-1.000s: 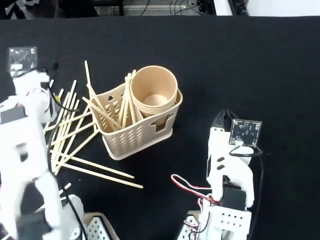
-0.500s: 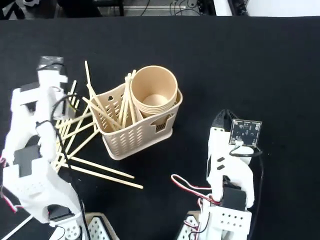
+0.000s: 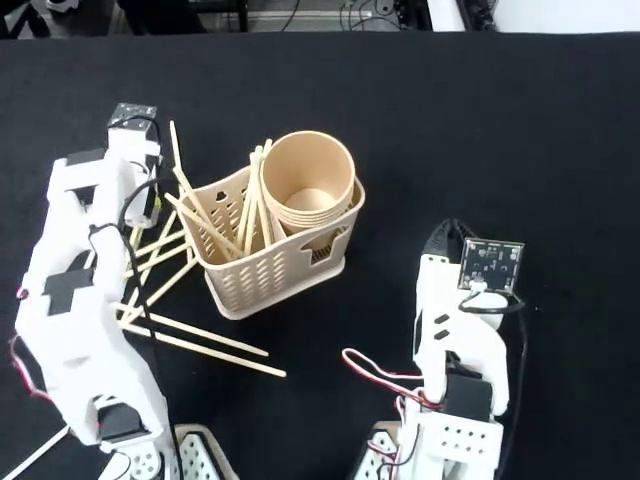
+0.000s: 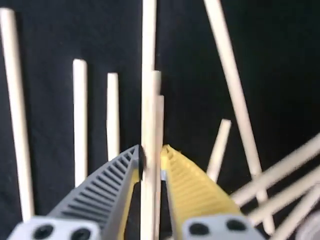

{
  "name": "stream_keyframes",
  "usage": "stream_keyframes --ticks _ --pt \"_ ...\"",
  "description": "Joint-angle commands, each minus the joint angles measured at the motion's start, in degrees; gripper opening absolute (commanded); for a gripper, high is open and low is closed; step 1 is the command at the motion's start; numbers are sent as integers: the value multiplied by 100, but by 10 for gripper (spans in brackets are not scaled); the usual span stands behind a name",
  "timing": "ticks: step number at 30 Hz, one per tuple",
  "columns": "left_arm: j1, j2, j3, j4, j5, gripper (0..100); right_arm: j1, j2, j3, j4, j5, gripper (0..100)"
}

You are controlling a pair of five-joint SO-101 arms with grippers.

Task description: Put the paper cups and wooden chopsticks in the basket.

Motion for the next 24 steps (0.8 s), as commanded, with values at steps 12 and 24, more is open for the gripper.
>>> stream_keyframes --ticks 12,24 --pt "-356 -1670 -321 985 0 28 -62 -259 -48 9 62 13" --pt "-321 -6066 2352 202 9 28 -62 -259 -48 9 62 13"
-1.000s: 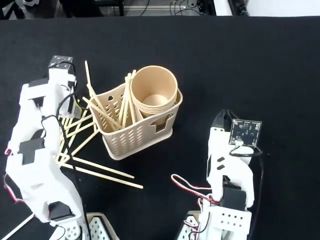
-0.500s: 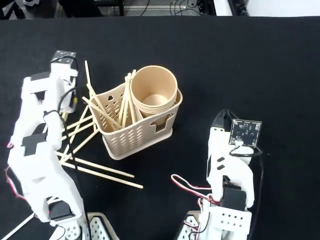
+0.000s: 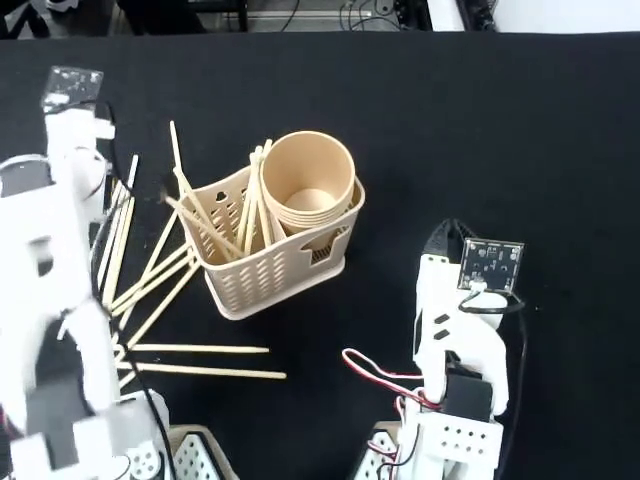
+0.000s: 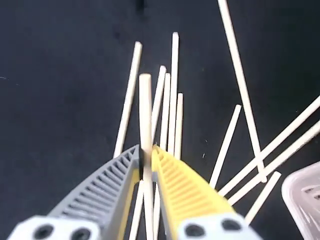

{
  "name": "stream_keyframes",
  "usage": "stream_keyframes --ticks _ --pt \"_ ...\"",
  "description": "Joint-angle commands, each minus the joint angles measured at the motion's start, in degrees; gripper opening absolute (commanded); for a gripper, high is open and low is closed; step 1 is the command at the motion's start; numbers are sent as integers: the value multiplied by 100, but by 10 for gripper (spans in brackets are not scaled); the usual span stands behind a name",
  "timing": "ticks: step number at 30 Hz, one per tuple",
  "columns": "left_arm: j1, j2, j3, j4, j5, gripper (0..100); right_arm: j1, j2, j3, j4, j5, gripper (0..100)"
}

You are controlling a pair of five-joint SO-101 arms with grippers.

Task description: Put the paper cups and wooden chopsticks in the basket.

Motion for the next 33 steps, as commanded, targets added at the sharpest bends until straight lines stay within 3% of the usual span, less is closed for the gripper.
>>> stream_keyframes --ticks 1,4,11,16,19,25,33 --pt "-22 -2189 1068 -563 9 28 -62 -259 -48 9 62 13" --pt "-31 -3376 1596 -976 62 28 -62 -259 -48 9 62 13" --pt "-22 -6022 2360 -2048 1266 28 -62 -259 -48 18 62 13" --pt "110 -7613 2466 -2382 2796 29 -62 -259 -48 18 62 13" --pt "796 -8255 2475 -2602 3569 29 -62 -259 -48 18 62 13" --pt "2633 -8141 2475 -2963 3622 29 -62 -259 -48 18 62 13" --pt "2949 -6954 3002 -2778 3349 29 -62 -259 -57 18 62 13"
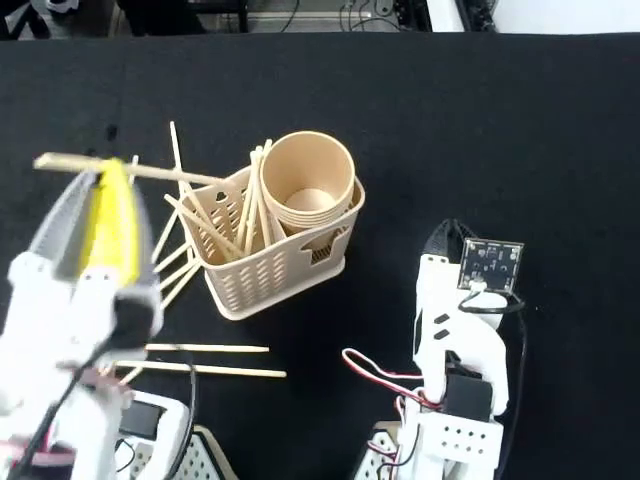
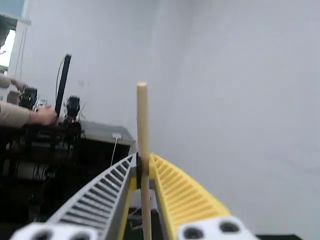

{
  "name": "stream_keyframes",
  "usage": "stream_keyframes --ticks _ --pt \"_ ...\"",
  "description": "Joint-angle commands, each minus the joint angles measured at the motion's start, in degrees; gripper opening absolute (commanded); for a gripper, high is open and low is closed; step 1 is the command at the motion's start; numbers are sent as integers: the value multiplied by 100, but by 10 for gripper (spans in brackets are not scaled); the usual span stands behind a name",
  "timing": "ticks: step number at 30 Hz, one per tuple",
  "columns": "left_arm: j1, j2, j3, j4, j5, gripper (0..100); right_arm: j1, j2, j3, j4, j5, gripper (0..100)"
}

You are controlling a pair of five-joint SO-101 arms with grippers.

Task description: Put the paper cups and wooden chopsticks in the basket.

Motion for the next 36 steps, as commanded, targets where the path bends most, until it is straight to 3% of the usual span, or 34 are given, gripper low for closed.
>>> stream_keyframes --ticks 1,10,13,17,22,27,36 --pt "75 607 365 -62 -79 29 -62 -259 -57 18 105 13" --pt "75 730 822 -35 -79 33 -62 -259 -57 18 202 13" --pt "101 695 1024 -18 -369 34 -62 -259 -57 18 202 13" --pt "75 695 1270 53 -607 134 -62 -259 -48 18 202 13" --pt "40 747 699 1125 -651 188 -62 -259 -40 9 202 13" --pt "-1165 1231 -365 2418 -1046 189 -79 -259 -31 0 202 13" --pt "-2738 4668 -1288 3490 -2945 189 -70 -259 -31 0 202 13"
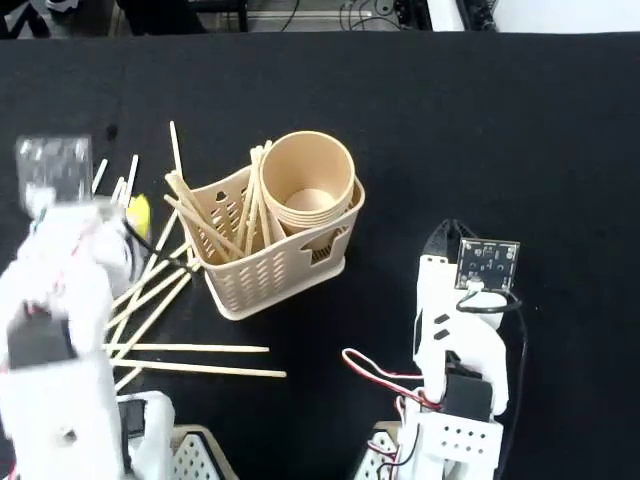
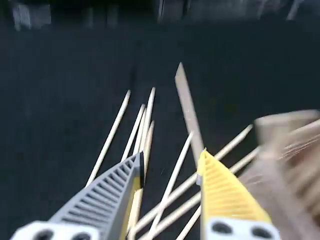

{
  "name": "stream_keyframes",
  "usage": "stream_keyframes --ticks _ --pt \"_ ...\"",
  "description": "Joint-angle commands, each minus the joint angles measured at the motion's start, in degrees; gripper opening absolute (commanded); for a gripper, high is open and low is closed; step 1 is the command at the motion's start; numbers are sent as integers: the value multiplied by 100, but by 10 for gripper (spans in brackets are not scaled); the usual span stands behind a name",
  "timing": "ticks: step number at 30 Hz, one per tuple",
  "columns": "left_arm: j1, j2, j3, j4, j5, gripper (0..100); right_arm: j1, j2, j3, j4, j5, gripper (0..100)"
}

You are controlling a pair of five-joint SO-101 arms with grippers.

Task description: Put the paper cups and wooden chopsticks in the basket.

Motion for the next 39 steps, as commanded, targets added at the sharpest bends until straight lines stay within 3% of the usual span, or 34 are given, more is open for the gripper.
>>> stream_keyframes --ticks 1,8,21,28,33,39 --pt "-637 1873 -620 220 -949 189 -70 -259 -31 0 35 13" --pt "-866 4352 -1719 220 -1503 189 -70 -259 -31 0 35 13" --pt "-892 8114 -4233 -237 -1477 189 -62 -259 -40 0 35 13" --pt "-901 9099 -4901 -264 -1495 168 -62 -259 -40 0 35 13" --pt "-901 9196 -4954 -237 -1503 20 -62 -259 -40 -9 35 13" --pt "-910 9090 -4910 -70 -1503 28 -62 -259 -40 -18 44 13"
